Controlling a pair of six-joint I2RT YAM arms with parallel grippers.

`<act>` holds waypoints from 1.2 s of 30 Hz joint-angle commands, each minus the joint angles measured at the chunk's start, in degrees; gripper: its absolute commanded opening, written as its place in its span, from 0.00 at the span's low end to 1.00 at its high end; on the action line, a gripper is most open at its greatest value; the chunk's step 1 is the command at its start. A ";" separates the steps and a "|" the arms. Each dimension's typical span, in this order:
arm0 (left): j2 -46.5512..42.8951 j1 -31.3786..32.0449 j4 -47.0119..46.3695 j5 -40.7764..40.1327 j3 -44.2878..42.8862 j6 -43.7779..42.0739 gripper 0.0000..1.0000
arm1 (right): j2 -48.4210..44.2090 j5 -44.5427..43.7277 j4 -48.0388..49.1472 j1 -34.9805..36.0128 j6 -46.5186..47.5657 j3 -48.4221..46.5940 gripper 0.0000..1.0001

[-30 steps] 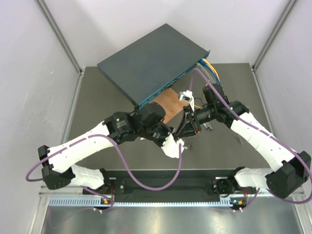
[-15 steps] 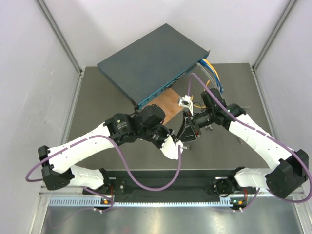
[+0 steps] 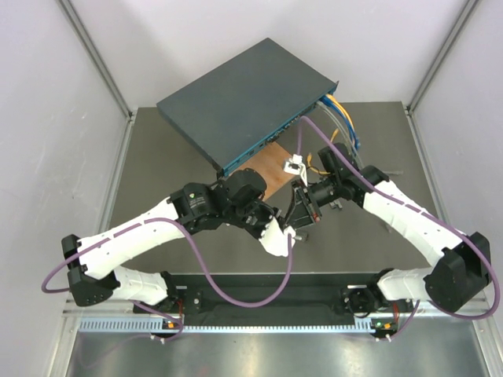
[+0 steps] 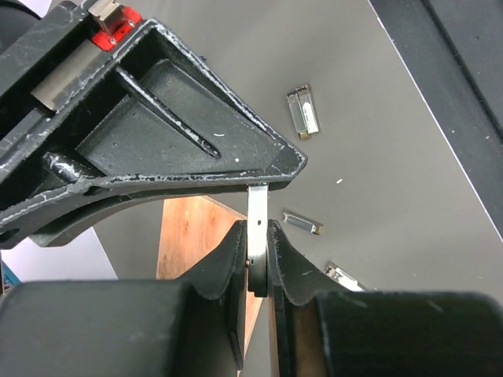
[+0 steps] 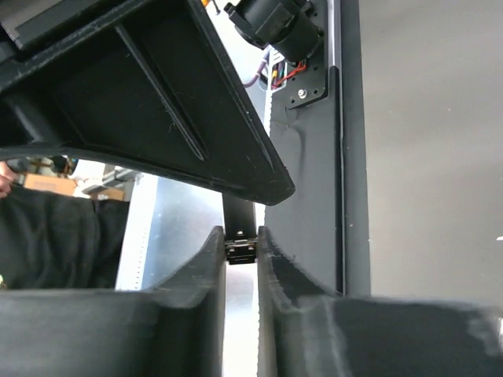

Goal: Insert the plug into the switch port

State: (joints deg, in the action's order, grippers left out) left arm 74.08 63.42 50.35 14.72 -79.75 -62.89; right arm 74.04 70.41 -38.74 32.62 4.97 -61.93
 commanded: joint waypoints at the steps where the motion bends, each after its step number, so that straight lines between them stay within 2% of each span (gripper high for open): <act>1: -1.22 0.21 -3.50 1.98 0.12 0.14 0.00 | -0.56 0.96 2.44 0.95 0.48 -1.79 0.04; 3: -1.22 0.21 -4.03 1.37 0.29 0.40 0.00 | -0.74 0.78 2.00 0.95 1.00 -1.79 0.00; 4: -1.22 0.21 -4.38 1.02 0.29 1.19 0.08 | -1.09 0.43 1.83 0.95 1.53 -1.70 0.00; 7: -1.40 0.21 -5.87 -1.27 -0.14 4.43 0.40 | -1.96 -0.88 0.95 0.95 2.84 -1.61 0.00; 8: -1.57 0.21 -6.31 -1.80 -0.23 5.05 0.59 | -2.14 -1.33 0.77 0.78 3.20 -1.53 0.00; 12: -2.45 -0.31 -7.19 -5.04 -1.29 7.61 0.94 | -3.20 -1.77 -0.10 -1.15 4.78 -1.44 0.00; 14: -2.80 -1.27 -8.07 -5.58 -2.34 8.31 0.98 | -3.73 -1.77 -0.54 -1.94 5.22 -1.35 0.00; 19: -2.89 -6.63 -13.94 -5.67 -7.78 11.47 0.98 | -5.83 -2.91 -1.95 -5.20 6.80 -0.65 0.00; 23: -3.15 -12.52 -20.17 -5.05 -12.62 22.34 0.99 | -7.50 -6.33 -1.78 -9.14 7.33 -1.26 0.00; 24: -3.42 -15.40 -22.38 -5.31 -13.24 31.86 0.99 | -7.77 -7.91 -1.69 -10.63 7.94 -1.78 0.00; 26: -4.21 -19.45 -27.29 -4.10 -15.26 42.54 0.99 | -7.95 -12.83 -3.52 -12.22 9.61 -4.33 0.00; 27: -4.47 -23.65 -28.19 -3.91 -15.70 53.29 0.99 | -7.77 -17.54 -4.75 -13.10 12.75 -5.73 0.00; 29: -5.44 -30.68 -30.38 -1.38 -15.97 62.59 0.99 | -6.81 -22.66 -7.91 -13.37 15.14 -9.95 0.00; 30: -5.79 -33.07 -31.44 -0.93 -15.62 71.59 0.99 | -6.54 -24.86 -8.45 -13.72 16.81 -11.27 0.00; 31: -7.01 -35.88 -32.58 -0.14 -13.79 76.21 0.99 | -6.19 -29.50 -8.54 -13.72 17.35 -13.28 0.00; 32: -7.63 -42.35 -33.81 1.35 -12.38 80.69 0.99 | -6.10 -31.46 -8.11 -13.72 17.70 -14.17 0.00; 33: -8.42 -45.54 -36.52 5.28 -10.80 90.31 0.99 | -6.01 -33.04 -7.84 -13.72 18.23 -14.88 0.00; 34: -9.82 -48.88 -38.11 7.84 -6.95 95.27 0.99 | -5.75 -35.84 -7.41 -13.72 18.40 -16.28 0.00; 35: -10.71 -55.18 -40.65 11.26 -4.57 100.11 0.99 | -5.40 -37.00 -7.23 -13.64 18.67 -16.90 0.00; 36: -11.76 -57.59 -46.07 13.82 0.77 107.99 0.99 | -5.22 -38.06 -7.23 -13.64 19.37 -17.69 0.00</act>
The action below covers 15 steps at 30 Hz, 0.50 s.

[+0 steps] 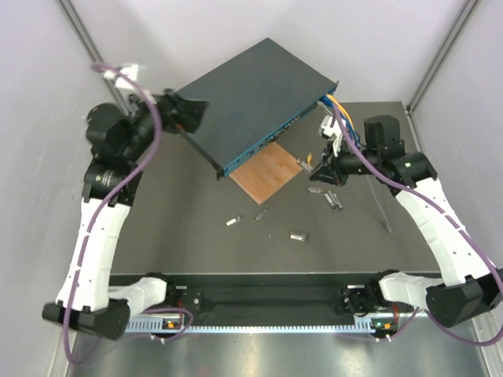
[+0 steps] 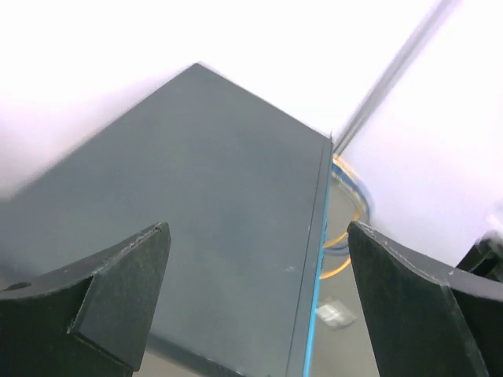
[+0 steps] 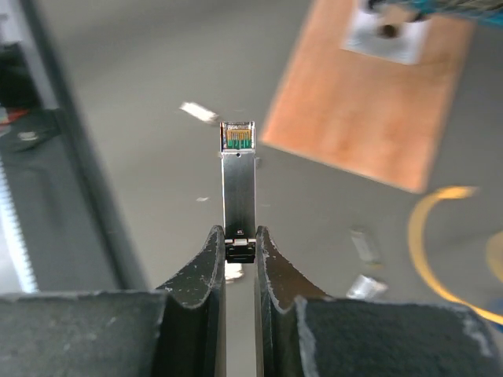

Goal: Insert the plug into the switch port

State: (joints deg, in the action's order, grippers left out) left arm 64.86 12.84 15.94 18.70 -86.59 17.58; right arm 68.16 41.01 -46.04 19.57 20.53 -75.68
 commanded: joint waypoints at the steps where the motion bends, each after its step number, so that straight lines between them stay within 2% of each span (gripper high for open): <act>1: -4.98 -9.22 -13.99 12.13 10.27 31.07 0.99 | 1.79 -10.15 -0.01 -0.68 4.25 -5.34 0.00; 3: -7.89 -16.42 -18.38 13.55 17.37 39.58 0.99 | 2.76 -12.35 -0.10 -0.59 4.86 -6.67 0.00; 6: -12.21 -24.43 -20.34 15.92 23.02 43.66 0.99 | 4.70 -14.98 0.16 -0.68 5.31 -8.43 0.00; 8: -14.06 -26.98 -19.20 16.98 25.32 43.76 0.99 | 6.36 -16.57 0.69 -0.59 5.66 -9.57 0.00; 11: -13.89 -27.17 -19.54 19.43 29.89 43.59 0.99 | 9.00 -19.92 1.22 -0.50 5.57 -11.59 0.00; 14: -10.99 -27.26 -25.05 23.03 34.72 45.69 0.99 | 11.02 -21.68 2.00 -0.50 5.13 -13.61 0.00; 15: -8.90 -27.26 -27.96 24.27 37.17 48.92 0.99 | 11.38 -21.94 2.18 -0.33 5.13 -14.05 0.00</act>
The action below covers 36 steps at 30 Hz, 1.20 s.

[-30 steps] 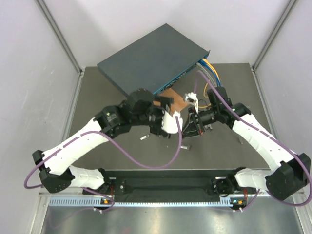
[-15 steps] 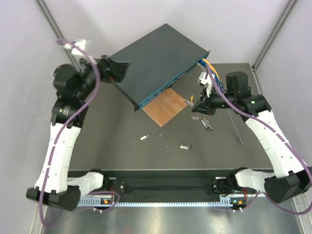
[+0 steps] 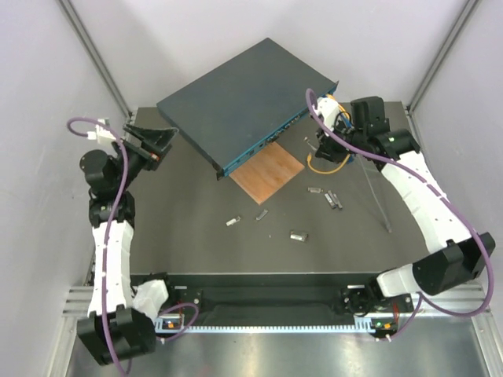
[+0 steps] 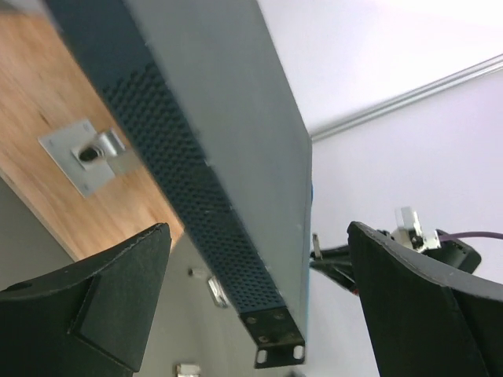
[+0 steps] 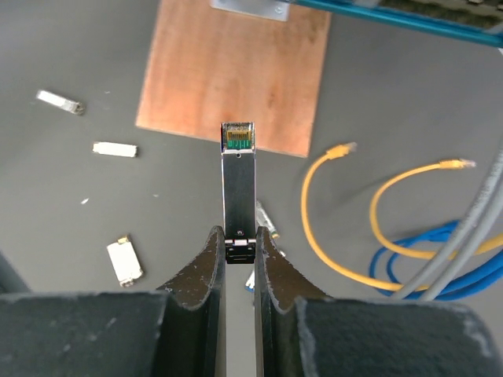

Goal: Insert the plug into the switch port

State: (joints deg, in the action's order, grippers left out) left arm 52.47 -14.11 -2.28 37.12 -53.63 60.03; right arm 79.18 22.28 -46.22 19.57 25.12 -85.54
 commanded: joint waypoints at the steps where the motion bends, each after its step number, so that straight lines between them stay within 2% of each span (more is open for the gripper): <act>1: 4.65 -0.22 -12.11 6.46 5.28 7.98 0.99 | 1.15 -4.43 2.62 -0.24 0.37 -4.81 0.00; 8: 11.68 1.79 -24.59 6.91 6.34 12.66 0.99 | 3.79 -5.41 4.29 0.46 0.01 -5.43 0.00; 13: 14.24 4.61 -26.28 6.56 5.37 10.81 0.99 | 5.90 -4.88 3.42 0.90 0.45 -7.35 0.00; 15: 15.55 5.06 -26.28 6.47 5.37 10.63 0.95 | 7.21 -4.71 2.71 0.90 0.45 -8.85 0.00; 17: 16.96 5.06 -25.06 6.29 4.85 10.02 0.85 | 8.01 -4.70 2.45 0.99 0.71 -9.64 0.00; 20: 17.41 5.06 -16.18 3.93 2.83 7.57 0.72 | 8.80 -5.14 2.10 1.26 0.80 -10.52 0.00; 21: 17.23 4.97 -15.91 4.01 2.56 6.60 0.71 | 9.76 -5.32 1.75 1.43 0.98 -10.88 0.00; 23: 17.14 5.06 -19.39 4.97 3.00 7.46 0.60 | 10.47 -5.76 1.66 2.04 0.89 -11.76 0.00; 25: 17.32 5.32 -23.19 5.67 4.67 10.71 0.45 | 11.35 -5.94 2.01 2.40 0.37 -12.37 0.00; 26: 17.49 5.23 -24.25 5.77 4.84 11.33 0.29 | 11.61 -6.02 2.18 2.83 0.19 -12.63 0.00; 29: 17.49 5.32 -23.91 5.50 4.85 11.25 0.17 | 12.58 -6.55 2.71 3.45 -1.39 -13.78 0.00; 30: 17.32 5.32 -23.91 5.50 4.76 11.51 0.06 | 13.19 -7.77 2.97 3.98 -2.70 -14.56 0.00; 32: 17.14 5.41 -23.91 5.50 4.58 11.69 0.00 | 13.63 -8.56 2.63 4.07 -3.06 -15.09 0.00; 36: 16.62 6.11 -23.91 5.59 4.50 10.99 0.00 | 13.90 -8.66 1.66 4.51 -4.91 -16.15 0.00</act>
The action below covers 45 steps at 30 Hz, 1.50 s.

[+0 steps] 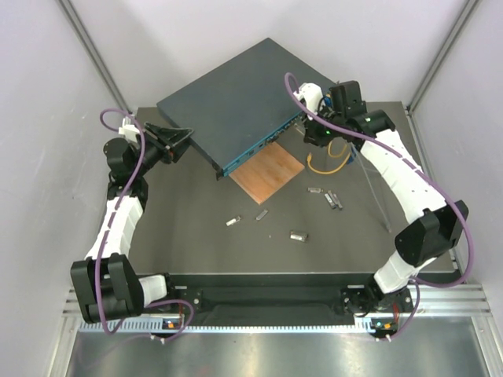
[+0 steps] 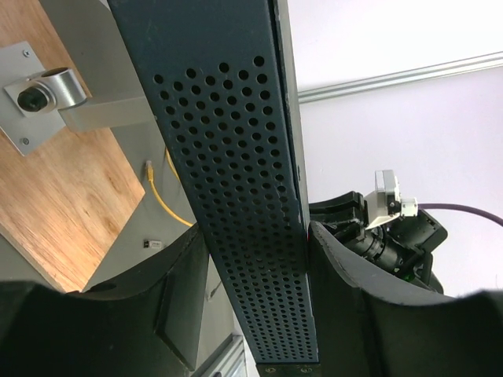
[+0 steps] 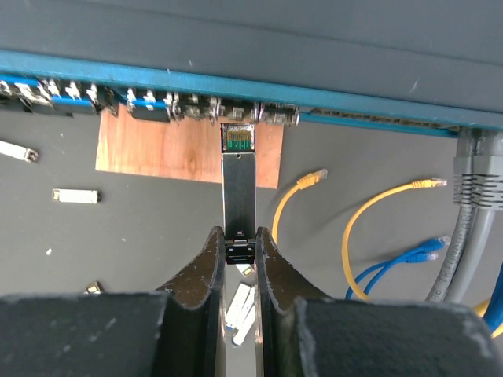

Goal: Insert the plug into the switch port

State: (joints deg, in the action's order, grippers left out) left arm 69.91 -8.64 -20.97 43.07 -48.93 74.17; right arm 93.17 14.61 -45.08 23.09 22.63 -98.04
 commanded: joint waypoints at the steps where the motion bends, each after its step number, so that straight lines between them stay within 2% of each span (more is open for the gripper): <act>1: -0.91 0.73 -5.22 -0.35 -0.12 -3.42 0.00 | -0.09 -0.99 0.52 1.25 -3.11 -3.82 0.00; 12: -1.27 1.00 -4.52 -1.15 -0.47 -4.21 0.00 | 2.02 -1.78 -0.97 2.13 -5.49 -6.37 0.00; 27: -1.27 1.09 -4.43 -1.41 -0.12 -4.83 0.00 | 1.14 -1.87 2.19 2.92 -6.81 -6.64 0.00; 45: -1.44 1.08 -3.99 -1.85 -0.03 -5.00 0.00 | 6.59 -2.66 1.13 4.59 -7.78 -13.41 0.00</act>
State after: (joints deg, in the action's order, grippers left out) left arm 69.67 -8.38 -20.84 42.37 -48.90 73.58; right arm 99.37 10.90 -47.88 26.17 15.79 -107.39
